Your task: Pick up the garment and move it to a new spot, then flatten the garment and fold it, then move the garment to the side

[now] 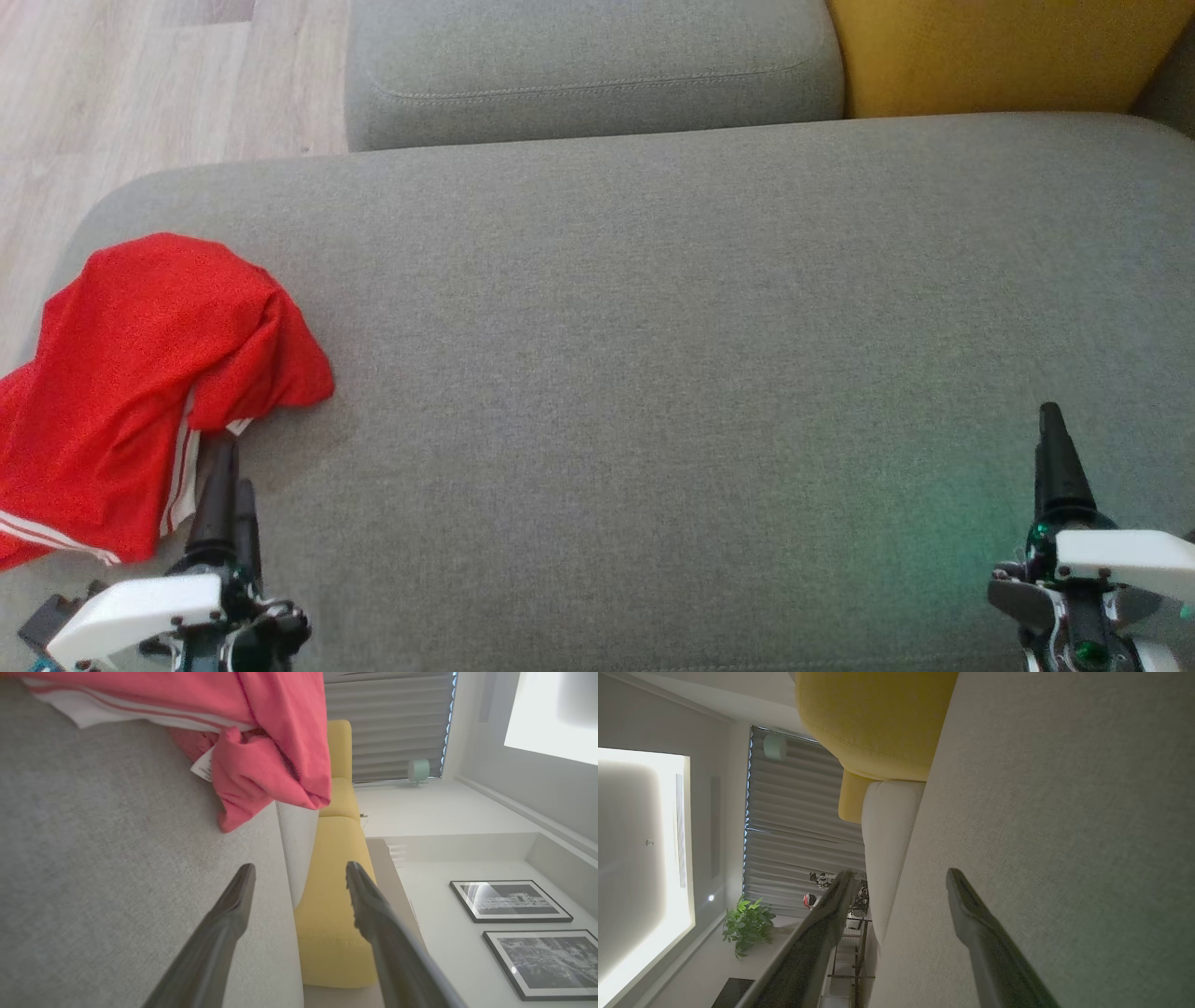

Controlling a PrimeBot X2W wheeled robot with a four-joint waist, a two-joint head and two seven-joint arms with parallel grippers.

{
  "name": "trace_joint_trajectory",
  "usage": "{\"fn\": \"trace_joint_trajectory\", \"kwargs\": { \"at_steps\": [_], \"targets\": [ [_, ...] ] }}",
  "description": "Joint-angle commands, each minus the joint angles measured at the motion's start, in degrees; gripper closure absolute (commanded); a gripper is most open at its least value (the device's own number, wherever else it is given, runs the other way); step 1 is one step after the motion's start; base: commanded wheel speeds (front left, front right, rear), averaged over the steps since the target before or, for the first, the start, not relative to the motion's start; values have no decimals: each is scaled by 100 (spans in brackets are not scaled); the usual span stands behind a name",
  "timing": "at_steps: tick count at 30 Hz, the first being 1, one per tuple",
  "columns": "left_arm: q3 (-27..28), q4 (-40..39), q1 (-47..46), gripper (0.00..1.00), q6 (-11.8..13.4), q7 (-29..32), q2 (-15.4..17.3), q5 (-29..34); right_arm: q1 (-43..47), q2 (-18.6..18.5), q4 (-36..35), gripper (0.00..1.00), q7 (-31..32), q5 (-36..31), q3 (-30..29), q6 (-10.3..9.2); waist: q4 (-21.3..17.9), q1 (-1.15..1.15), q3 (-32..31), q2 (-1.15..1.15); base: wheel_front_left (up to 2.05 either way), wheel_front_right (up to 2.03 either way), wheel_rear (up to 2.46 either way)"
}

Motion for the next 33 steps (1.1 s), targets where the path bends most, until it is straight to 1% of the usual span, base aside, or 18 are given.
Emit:
{"fn": "trace_joint_trajectory", "kwargs": {
  "at_steps": [1, 7, 12, 13, 14, 25, 27, 33],
  "targets": [
    [91, -262, -340, 0, 19, -49, 67, 131, -320, -27, -264, 0, -84, -201, 44, -1, -7, 0, -1, 0, 0, 0, 0],
    [102, -603, -395, 0, 163, -151, 71, 714, -406, -29, -458, 0, -186, -928, 133, -1, -35, 0, 8, 0, 0, 0, 0],
    [-70, -856, -413, 0, 310, -237, 75, 1377, -469, -31, -585, 0, -270, -1579, 230, -1, -43, 0, 9, 0, 0, 0, 0],
    [-70, -856, -413, 0, 310, -237, 75, 1377, -469, -31, -585, 0, -270, -1579, 230, -1, -43, 0, 9, 0, 0, 0, 0],
    [-160, -930, -417, 0, 375, -271, 76, 1595, -489, -31, -641, 0, -304, -1845, 268, -1, -45, 0, 7, 0, 0, 0, 0],
    [-620, -1259, -428, 0, 559, -457, 84, 2858, -528, -36, -830, 0, -490, -3191, 482, -2, -59, 0, -6, 0, 0, 0, 0],
    [-746, -1310, -444, 0, 608, -509, 86, 3277, -536, -37, -847, 0, -540, -3524, 514, -2, -62, 0, -3, 0, 0, 0, 0],
    [-1002, -1318, -459, 0, 729, -610, 100, 4031, -562, -39, -912, 0, -641, -4221, 582, -2, -62, 0, 0, 0, 0, 0, 0]
  ]
}}
